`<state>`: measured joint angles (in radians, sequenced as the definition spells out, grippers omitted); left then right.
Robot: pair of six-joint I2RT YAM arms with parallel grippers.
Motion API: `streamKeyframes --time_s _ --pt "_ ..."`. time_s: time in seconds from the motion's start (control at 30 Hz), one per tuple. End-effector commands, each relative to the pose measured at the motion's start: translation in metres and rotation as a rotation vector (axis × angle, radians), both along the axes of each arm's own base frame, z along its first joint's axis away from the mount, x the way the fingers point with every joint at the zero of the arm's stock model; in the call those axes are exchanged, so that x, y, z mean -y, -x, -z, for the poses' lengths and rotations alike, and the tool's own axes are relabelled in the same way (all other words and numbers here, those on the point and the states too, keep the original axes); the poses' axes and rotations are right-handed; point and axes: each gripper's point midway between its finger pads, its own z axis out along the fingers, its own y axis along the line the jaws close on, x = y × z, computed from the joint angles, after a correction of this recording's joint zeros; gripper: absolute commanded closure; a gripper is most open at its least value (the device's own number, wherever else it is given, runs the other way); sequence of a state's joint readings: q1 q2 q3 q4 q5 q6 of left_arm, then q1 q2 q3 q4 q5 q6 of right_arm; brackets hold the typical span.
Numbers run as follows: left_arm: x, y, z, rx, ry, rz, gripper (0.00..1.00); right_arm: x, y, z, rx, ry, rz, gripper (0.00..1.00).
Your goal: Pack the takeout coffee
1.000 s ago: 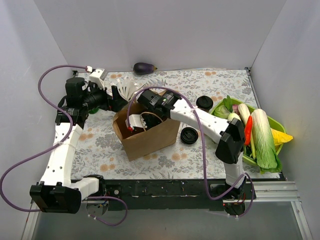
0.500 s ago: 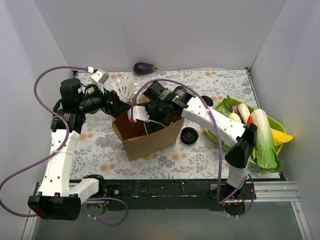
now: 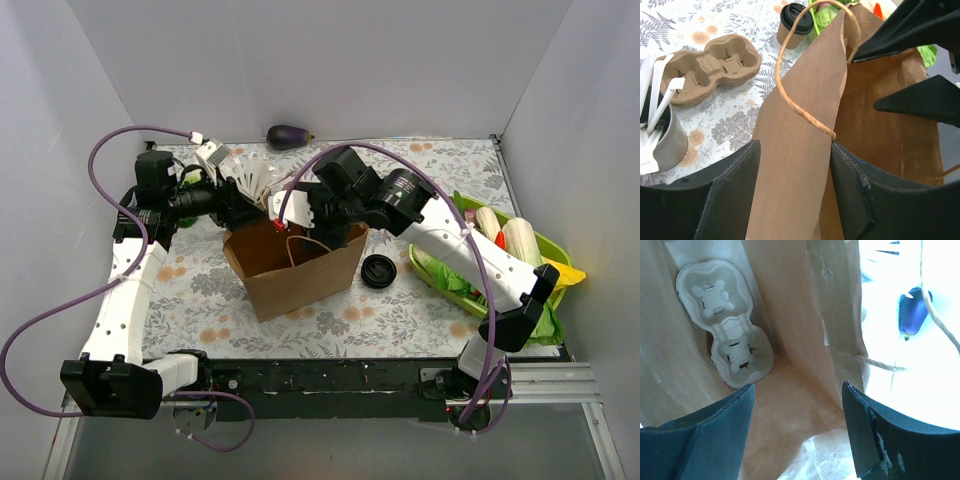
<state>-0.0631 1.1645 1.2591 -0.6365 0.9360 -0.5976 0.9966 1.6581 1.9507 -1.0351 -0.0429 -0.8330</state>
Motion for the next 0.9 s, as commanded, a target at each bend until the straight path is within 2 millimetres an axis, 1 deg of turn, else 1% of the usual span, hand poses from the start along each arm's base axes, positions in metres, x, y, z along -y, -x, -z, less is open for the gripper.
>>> streamKeyframes --time_s 0.0,0.03,0.07,0.13,0.17,0.2,0.23,0.27,0.3,0.33,0.37,0.4,0.43,0.47,0.5,0.53,0.57,0.6,0.63,0.67,0.7,0.73,0.77,0.8,0.83,0.87 --pt "0.007 0.014 -0.017 0.043 0.005 0.082 0.48 0.003 -0.012 -0.04 0.083 -0.115 0.087 0.22" --pt "0.008 0.014 -0.016 0.05 -0.004 0.095 0.5 0.004 -0.015 -0.046 0.092 -0.136 0.107 0.22" --pt "0.009 0.016 -0.016 0.052 -0.006 0.106 0.57 0.007 -0.02 -0.057 0.111 -0.165 0.136 0.22" --pt "0.01 0.019 -0.018 0.057 -0.01 0.118 0.65 0.007 -0.028 -0.081 0.128 -0.258 0.195 0.21" --pt "0.011 0.02 -0.019 0.061 -0.011 0.126 0.77 0.014 -0.035 -0.099 0.144 -0.309 0.229 0.21" --pt "0.012 0.022 -0.021 0.061 -0.013 0.132 0.83 0.016 -0.039 -0.114 0.148 -0.365 0.256 0.2" --pt "0.013 0.023 -0.025 0.08 -0.02 0.139 0.91 0.019 -0.044 -0.124 0.161 -0.396 0.271 0.2" --pt "0.014 0.023 -0.026 0.079 -0.023 0.143 0.96 0.032 -0.052 -0.142 0.189 -0.444 0.305 0.19" --pt "0.014 0.026 -0.025 0.069 -0.03 0.148 1.0 0.039 -0.057 -0.152 0.204 -0.476 0.325 0.17" --pt "0.015 0.028 -0.025 0.068 -0.036 0.156 1.0 0.044 -0.064 -0.168 0.228 -0.534 0.35 0.15" --pt "0.016 0.028 -0.032 0.098 -0.05 0.164 1.0 0.063 -0.074 -0.181 0.261 -0.57 0.402 0.15" --pt "0.015 0.03 -0.032 0.087 -0.059 0.167 1.0 0.072 -0.08 -0.183 0.273 -0.585 0.433 0.12" --pt "0.015 0.03 -0.036 0.109 -0.081 0.158 1.0 0.078 -0.088 -0.195 0.305 -0.642 0.468 0.1" --pt "0.014 0.029 -0.044 0.156 -0.1 0.155 1.0 0.102 -0.095 -0.204 0.351 -0.668 0.54 0.08" --pt "0.012 0.031 -0.053 0.206 -0.113 0.146 1.0 0.108 -0.103 -0.188 0.346 -0.652 0.58 0.05" --pt "0.012 0.032 -0.057 0.242 -0.13 0.142 1.0 0.114 -0.107 -0.192 0.366 -0.682 0.604 0.03" --pt "0.009 0.03 -0.061 0.279 -0.151 0.125 1.0 0.127 -0.106 -0.193 0.384 -0.688 0.63 0.03" --pt "0.008 0.033 -0.064 0.325 -0.173 0.131 1.0 0.128 -0.108 -0.184 0.373 -0.672 0.639 0.02" --pt "0.009 0.036 -0.064 0.338 -0.182 0.14 1.0 0.128 -0.11 -0.17 0.35 -0.649 0.648 0.02" --pt "0.011 0.041 -0.062 0.34 -0.18 0.156 1.0 0.13 -0.109 -0.162 0.326 -0.646 0.66 0.02" --pt "0.012 0.053 -0.055 0.348 -0.189 0.183 1.0 0.13 -0.108 -0.157 0.312 -0.642 0.661 0.02" --pt "0.017 0.064 -0.05 0.352 -0.189 0.218 1.0 0.127 -0.105 -0.142 0.283 -0.623 0.651 0.03" --pt "0.018 0.073 -0.046 0.36 -0.192 0.238 1.0 0.127 -0.104 -0.138 0.277 -0.623 0.649 0.03" --pt "0.019 0.082 -0.029 0.326 -0.2 0.261 1.0 0.127 -0.104 -0.133 0.27 -0.617 0.649 0.03" --pt "0.02 0.097 -0.03 0.379 -0.211 0.296 1.0 0.128 -0.102 -0.123 0.257 -0.603 0.651 0.03" --pt "0.02 0.104 -0.026 0.381 -0.215 0.309 1.0 0.128 -0.101 -0.119 0.253 -0.598 0.651 0.03"
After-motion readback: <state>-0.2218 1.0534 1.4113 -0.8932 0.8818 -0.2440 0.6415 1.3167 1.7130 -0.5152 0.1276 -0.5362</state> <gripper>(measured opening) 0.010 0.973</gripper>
